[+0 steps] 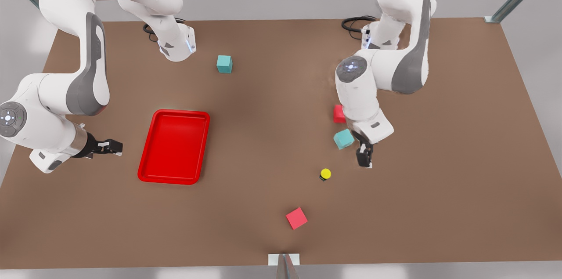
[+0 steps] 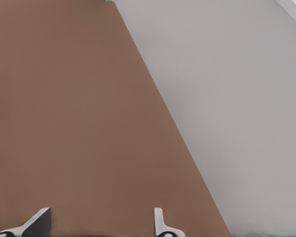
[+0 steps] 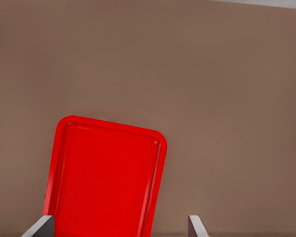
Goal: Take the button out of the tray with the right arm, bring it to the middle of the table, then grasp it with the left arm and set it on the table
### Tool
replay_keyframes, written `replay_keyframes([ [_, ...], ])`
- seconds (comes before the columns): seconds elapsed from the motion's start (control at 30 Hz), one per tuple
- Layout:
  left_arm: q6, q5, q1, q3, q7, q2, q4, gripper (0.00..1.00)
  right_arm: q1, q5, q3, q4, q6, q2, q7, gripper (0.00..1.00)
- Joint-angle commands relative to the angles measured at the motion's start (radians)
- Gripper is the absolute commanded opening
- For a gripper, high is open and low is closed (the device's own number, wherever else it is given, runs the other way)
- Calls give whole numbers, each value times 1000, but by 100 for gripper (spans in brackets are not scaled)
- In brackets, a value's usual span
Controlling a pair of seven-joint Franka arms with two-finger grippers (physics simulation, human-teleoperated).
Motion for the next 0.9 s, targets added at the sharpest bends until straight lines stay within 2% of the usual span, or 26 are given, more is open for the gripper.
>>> replay_keyframes([
  [0.0,-135,-228,73,3,1205,-47,1,100,0,2,0,1,-1,-1,-1,100],
  [0.07,-187,-233,156,-26,1366,-74,4,100,0,2,0,1,-1,-1,-2,100],
  [0.1,-207,-228,493,-384,1519,-116,7,100,0,1,0,1,-1,-1,-1,100],
  [0.13,-212,-236,716,-644,1544,-126,-1,100,0,1,0,1,-1,-1,-1,100],
  [0.17,-310,-236,671,-577,1671,-198,-32,100,0,1,0,1,-1,-1,-1,100],
  [0.2,-323,-248,681,-564,1725,-296,-107,100,0,1,0,1,-1,-1,-1,100],
  [0.23,-200,-248,673,-554,1727,-391,-243,100,0,1,0,1,-1,-1,-1,100],
  [0.87,-241,-233,679,-586,1716,-402,-257,100,1,1,0,1,-4,-1,-1,100],
])
